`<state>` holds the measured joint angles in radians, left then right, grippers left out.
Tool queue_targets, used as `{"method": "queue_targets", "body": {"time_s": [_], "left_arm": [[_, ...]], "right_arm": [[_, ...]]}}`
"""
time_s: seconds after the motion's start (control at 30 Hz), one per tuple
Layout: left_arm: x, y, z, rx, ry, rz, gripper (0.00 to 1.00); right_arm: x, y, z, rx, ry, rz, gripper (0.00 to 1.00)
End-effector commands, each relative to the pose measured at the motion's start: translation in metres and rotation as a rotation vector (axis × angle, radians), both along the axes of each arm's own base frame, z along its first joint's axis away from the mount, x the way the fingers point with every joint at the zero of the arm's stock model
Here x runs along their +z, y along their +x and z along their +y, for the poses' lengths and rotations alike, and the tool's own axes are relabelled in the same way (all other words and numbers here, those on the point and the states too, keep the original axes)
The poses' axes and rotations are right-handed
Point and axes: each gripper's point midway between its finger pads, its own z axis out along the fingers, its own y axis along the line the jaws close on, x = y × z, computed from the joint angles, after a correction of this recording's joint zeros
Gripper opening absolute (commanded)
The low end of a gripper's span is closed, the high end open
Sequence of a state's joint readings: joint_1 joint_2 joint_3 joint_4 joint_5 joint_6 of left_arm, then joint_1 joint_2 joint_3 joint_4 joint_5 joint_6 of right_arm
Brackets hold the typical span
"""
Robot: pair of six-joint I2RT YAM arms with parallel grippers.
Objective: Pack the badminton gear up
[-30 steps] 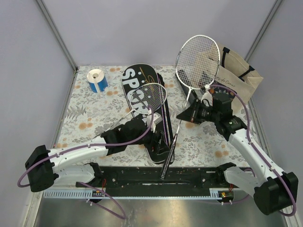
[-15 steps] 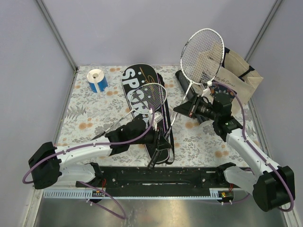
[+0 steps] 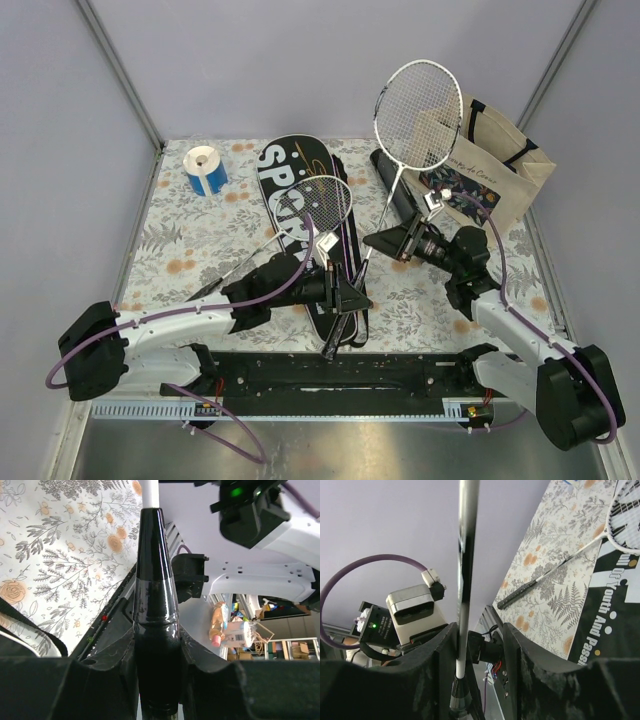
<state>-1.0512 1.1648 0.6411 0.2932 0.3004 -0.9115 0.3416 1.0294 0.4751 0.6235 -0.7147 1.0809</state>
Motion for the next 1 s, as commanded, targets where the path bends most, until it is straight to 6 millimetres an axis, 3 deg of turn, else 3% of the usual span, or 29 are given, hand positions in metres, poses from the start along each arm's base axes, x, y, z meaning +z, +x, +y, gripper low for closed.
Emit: {"method": "queue_targets", "body": {"time_s": [0.0,0.1,0.17,0.27,0.33,0.43,0.47,0.6,0.7,0.8,0.83,0.97], "left_arm": [[0.064,0.007,-0.005,0.044,-0.26,-0.063,0.0],[0.073,0.007,-0.005,0.046,-0.318,-0.049,0.0],[0.074,0.008,-0.006,0.054,-0.317,-0.047,0.0],[0.072,0.01,-0.005,0.067,-0.312,-0.04,0.02],[0.067,0.012,-0.005,0.079,-0.286,-0.044,0.21],[0.049,0.019,0.001,0.119,-0.189,-0.058,0.67],[0.04,0.021,0.004,0.138,-0.142,-0.06,0.75],[0.019,0.031,0.024,0.214,-0.003,-0.11,0.79],[0.008,0.041,0.043,0.29,0.089,-0.149,0.8],[-0.011,0.056,0.071,0.396,0.26,-0.182,0.8],[-0.015,0.063,0.078,0.439,0.308,-0.192,0.8],[-0.025,0.084,0.102,0.57,0.492,-0.21,0.77]], "right_arm": [[0.029,-0.009,0.0,-0.01,0.122,-0.121,0.48],[0.038,-0.015,0.003,0.004,0.16,-0.171,0.45],[0.046,-0.02,0.004,0.019,0.19,-0.197,0.34],[0.055,-0.022,0.0,0.008,0.248,-0.21,0.04],[0.061,-0.02,-0.003,-0.017,0.285,-0.2,0.0],[0.065,-0.013,0.001,-0.01,0.239,-0.165,0.0],[0.061,-0.009,0.004,-0.013,0.207,-0.136,0.0],[0.056,0.005,0.004,-0.041,0.083,-0.114,0.0],[0.031,0.015,0.001,-0.064,-0.07,-0.04,0.0],[-0.001,0.027,-0.014,-0.148,-0.275,0.031,0.0],[-0.015,0.028,-0.022,-0.172,-0.343,0.067,0.0],[-0.04,0.024,-0.038,-0.197,-0.489,0.119,0.0]]}}
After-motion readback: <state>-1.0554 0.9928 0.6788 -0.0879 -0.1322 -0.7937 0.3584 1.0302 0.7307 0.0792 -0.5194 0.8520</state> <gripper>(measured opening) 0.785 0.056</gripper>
